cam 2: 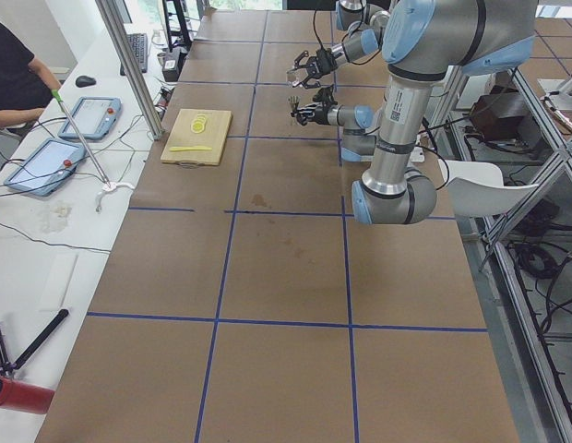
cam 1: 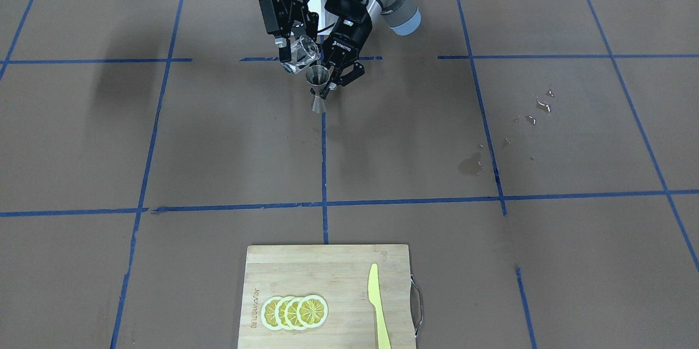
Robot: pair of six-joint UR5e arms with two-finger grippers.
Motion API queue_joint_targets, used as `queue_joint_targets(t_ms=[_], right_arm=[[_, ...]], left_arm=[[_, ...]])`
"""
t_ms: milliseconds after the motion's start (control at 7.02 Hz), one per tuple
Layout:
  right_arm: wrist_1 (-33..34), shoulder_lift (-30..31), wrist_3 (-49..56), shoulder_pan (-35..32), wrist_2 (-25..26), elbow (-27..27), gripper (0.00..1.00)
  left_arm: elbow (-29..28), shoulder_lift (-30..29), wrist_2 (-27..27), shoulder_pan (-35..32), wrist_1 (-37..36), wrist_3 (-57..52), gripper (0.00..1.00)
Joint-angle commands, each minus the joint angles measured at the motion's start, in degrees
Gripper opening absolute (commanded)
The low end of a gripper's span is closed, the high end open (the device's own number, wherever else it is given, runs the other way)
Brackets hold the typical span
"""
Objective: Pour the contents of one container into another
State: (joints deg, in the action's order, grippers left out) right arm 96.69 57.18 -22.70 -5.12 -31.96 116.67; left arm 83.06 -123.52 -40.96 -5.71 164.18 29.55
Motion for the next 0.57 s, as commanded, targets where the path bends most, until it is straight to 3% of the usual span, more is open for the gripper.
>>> queue_joint_targets(t_ms=[0,427], right_arm=[[-0.01,-0.31,4.21,0.02,0.05,-0.03,0.00],[-0.01,-0.05,8.36,-0.07,0.58,-0.03,0.00]], left_arm=[[-0.09,-0.05,0.00,0.00,0.00,0.07,0.00],[0.00,-0.05,-1.49,0.00,0.00,-0.02,0.00]])
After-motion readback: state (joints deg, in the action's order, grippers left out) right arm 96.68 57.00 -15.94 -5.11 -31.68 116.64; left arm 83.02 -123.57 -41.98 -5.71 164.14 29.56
